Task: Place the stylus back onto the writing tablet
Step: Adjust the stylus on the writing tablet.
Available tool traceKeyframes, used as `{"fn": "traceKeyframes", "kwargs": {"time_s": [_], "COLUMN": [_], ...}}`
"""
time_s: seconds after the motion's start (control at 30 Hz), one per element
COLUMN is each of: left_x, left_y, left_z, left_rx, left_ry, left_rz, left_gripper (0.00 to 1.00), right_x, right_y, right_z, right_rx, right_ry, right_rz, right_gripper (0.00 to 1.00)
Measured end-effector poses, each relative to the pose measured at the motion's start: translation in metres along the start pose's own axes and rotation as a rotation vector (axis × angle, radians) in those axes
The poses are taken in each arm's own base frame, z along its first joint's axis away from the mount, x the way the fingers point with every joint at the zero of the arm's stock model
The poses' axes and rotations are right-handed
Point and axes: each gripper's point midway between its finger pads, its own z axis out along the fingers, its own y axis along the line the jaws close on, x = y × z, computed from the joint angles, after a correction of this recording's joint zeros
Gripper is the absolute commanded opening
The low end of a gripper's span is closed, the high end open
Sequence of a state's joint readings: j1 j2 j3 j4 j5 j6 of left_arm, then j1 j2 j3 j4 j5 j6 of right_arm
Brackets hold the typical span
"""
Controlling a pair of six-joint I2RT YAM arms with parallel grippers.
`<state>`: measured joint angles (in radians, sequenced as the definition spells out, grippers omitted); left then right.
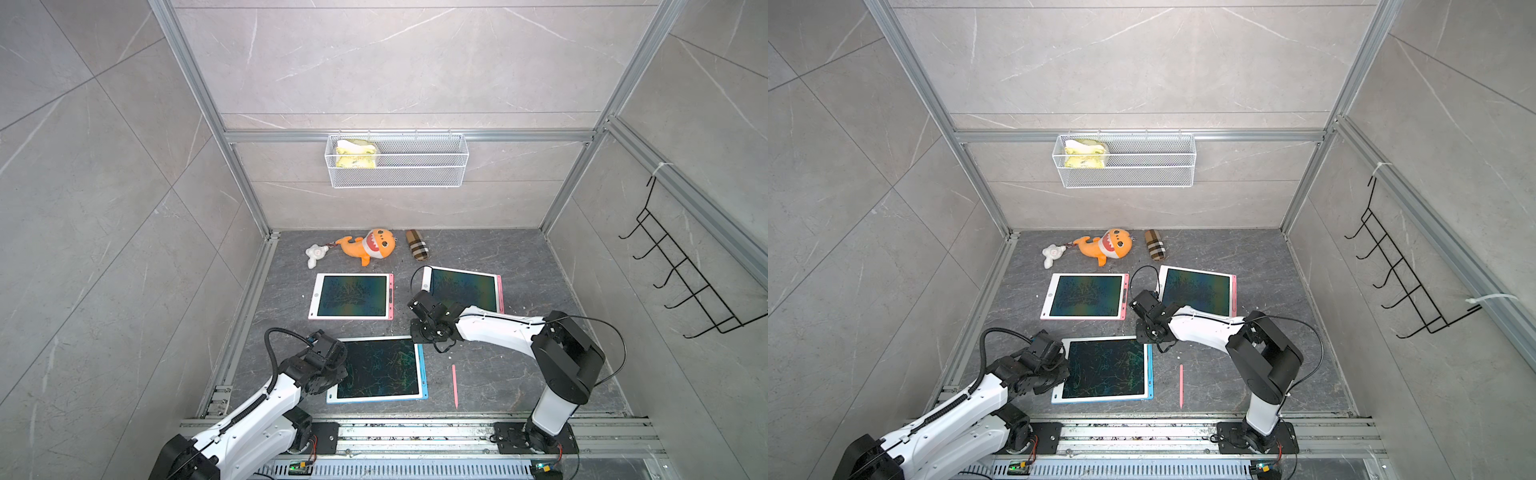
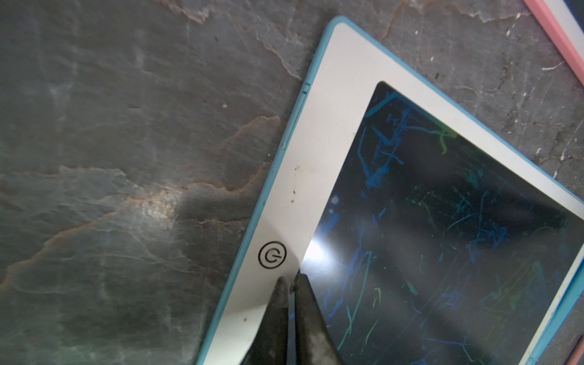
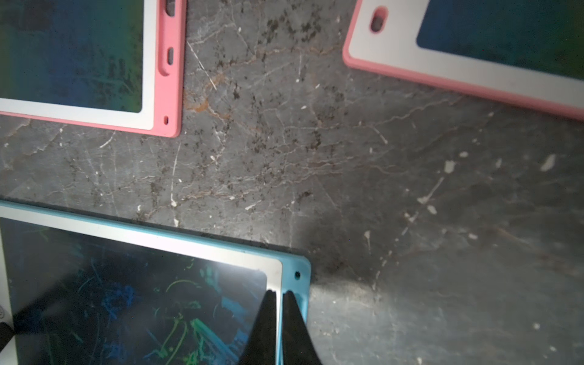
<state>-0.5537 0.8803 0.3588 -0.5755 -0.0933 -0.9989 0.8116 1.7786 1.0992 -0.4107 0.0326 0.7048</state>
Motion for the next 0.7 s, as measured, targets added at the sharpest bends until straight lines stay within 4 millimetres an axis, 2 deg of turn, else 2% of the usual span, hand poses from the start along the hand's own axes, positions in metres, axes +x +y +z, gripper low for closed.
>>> {"fn": "traceKeyframes", "kwargs": {"time_s": [0.23, 0.7], "left_x": [0.0, 0.0], "left_y": [0.0, 0.0], "left_z": [0.0, 0.0], "left_rx": [0.0, 0.001], "left_ry": [0.0, -0.001], "left_rz": [-0.001, -0.001], "left_gripper": [0.11, 0.1], "right_x": [0.004, 0.012], "right_y": [-0.001, -0.001], "right_z": [0.007, 0.011], "right_rx": [-0.008, -0.013], "right_ry": [0.05, 0.089], "right_rz": [-0.019, -0.03], "right_gripper": [0.01, 0.01]}}
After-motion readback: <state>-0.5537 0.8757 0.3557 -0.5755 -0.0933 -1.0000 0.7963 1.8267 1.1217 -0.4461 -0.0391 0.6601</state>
